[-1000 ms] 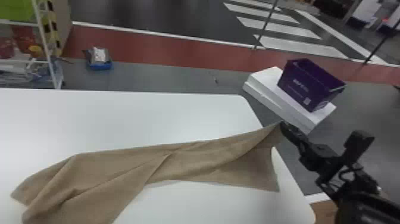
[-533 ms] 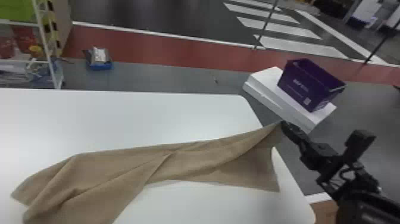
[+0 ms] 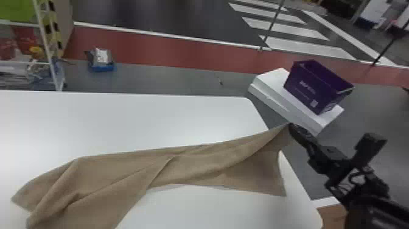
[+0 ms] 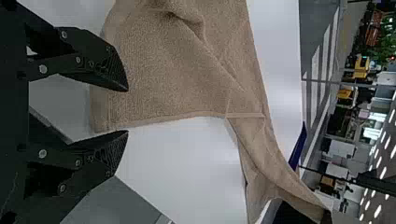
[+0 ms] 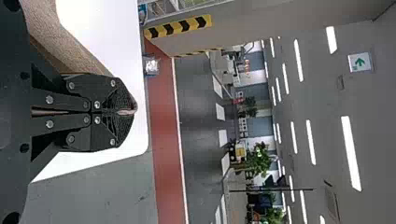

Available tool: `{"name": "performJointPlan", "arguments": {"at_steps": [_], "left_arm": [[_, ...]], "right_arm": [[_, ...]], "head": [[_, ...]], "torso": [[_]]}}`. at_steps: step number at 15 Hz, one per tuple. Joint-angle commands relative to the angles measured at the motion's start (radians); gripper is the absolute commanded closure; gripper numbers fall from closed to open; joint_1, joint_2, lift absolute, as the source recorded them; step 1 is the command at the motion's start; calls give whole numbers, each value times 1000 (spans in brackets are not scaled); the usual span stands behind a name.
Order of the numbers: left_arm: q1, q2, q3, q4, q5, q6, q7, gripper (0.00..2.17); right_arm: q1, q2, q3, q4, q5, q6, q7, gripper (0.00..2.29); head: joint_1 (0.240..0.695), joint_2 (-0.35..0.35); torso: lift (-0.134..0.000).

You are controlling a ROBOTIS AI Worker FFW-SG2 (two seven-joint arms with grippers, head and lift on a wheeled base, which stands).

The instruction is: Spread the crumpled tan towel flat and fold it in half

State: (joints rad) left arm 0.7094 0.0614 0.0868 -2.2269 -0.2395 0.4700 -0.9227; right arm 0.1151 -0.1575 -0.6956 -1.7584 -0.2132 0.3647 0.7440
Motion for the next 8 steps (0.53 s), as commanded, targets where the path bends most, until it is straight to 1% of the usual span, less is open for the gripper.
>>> {"name": "performJointPlan", "arguments": {"at_steps": [1,4,6,7,8], "left_arm": [[-4,5,-2,4,-6,-4,1,701],[-2,8,-1,6,-24,-4,2,701],[-4,11,-1,15,-34,-4,16,704],[-10,12,-1,23,-35,-4,16,799],[-11,11,-1,26,-38,-4,30,1204]], "right_arm": [[1,-1,-2,0,-8,0,0,2128],[0,-1,-1,0,-12,3,2,2128],[0,-1,-1,0,-12,3,2,2128],[0,-1,-1,0,-12,3,2,2128],[0,-1,-2,0,-14,6,2,2128]], "head": [[695,-350],[695,-350],[695,-350],[695,-350],[695,-350]], "torso": [[-124],[-124],[-124],[-124],[-124]]}}
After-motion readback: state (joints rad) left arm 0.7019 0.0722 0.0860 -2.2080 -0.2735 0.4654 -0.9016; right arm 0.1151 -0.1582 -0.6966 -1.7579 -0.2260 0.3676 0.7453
